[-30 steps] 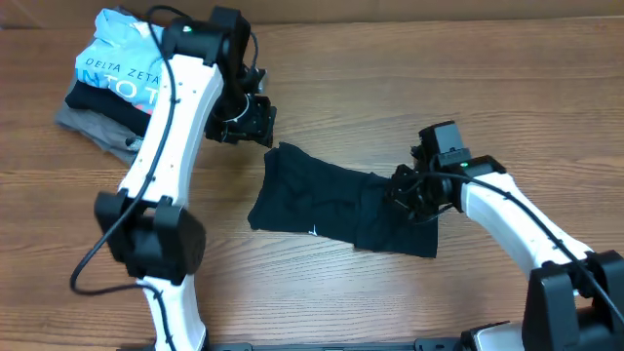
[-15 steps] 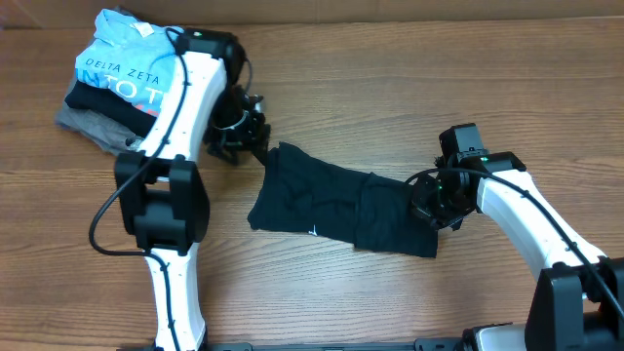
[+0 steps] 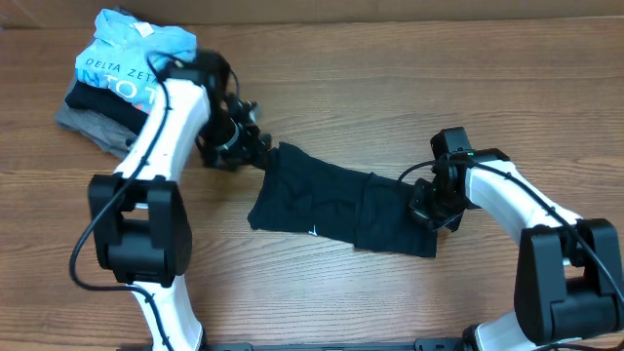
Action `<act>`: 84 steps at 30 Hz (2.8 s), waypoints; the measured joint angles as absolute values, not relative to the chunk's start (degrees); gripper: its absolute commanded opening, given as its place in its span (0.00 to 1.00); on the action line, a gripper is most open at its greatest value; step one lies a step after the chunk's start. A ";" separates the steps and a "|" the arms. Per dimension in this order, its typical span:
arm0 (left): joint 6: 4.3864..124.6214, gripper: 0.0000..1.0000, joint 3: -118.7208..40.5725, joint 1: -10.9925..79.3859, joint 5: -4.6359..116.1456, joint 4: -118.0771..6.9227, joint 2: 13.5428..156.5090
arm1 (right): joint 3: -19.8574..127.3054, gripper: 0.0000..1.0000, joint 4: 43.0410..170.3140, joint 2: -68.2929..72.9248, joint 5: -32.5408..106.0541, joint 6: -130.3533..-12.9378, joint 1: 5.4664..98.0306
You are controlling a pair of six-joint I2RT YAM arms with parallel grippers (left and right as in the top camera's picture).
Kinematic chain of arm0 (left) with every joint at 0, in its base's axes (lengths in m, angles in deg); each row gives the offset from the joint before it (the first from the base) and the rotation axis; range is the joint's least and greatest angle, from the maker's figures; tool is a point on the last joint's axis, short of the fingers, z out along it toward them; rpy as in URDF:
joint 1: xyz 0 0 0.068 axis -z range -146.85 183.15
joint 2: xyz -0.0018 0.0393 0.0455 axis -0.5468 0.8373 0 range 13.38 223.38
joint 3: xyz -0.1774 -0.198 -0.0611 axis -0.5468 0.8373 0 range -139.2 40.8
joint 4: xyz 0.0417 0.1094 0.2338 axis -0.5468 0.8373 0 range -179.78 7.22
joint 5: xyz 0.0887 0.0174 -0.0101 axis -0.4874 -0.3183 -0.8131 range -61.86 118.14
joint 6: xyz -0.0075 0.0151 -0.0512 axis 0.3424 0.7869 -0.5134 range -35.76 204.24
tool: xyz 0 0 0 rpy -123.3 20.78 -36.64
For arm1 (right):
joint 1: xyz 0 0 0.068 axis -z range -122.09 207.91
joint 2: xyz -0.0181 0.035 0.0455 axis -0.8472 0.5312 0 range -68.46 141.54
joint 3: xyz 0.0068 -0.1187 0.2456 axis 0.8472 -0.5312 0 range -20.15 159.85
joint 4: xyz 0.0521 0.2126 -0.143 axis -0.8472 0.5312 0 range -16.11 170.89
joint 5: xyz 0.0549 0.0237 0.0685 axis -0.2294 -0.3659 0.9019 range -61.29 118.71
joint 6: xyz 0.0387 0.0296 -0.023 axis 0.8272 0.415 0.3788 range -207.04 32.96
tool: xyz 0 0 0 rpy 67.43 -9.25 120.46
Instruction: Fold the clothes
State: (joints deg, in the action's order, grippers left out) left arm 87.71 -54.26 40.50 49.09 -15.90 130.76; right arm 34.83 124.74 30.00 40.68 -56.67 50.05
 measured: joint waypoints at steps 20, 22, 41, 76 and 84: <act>87.03 0.80 -34.88 45.94 51.45 -40.03 128.51 | 34.83 0.09 124.24 30.24 40.72 -56.70 50.05; 85.98 0.70 -34.44 47.41 51.86 -40.73 128.40 | 34.83 0.09 124.26 30.24 40.72 -56.70 50.05; 77.76 0.04 -39.66 45.29 42.66 -20.29 129.71 | 34.83 0.13 124.96 28.64 40.42 -57.85 50.01; 66.92 0.48 -54.88 78.93 41.13 -25.29 129.63 | 35.75 0.18 130.27 19.13 38.36 -60.43 63.50; 66.61 0.47 -57.30 76.59 41.15 -18.48 129.63 | 35.75 0.30 128.39 19.13 43.70 -66.16 63.50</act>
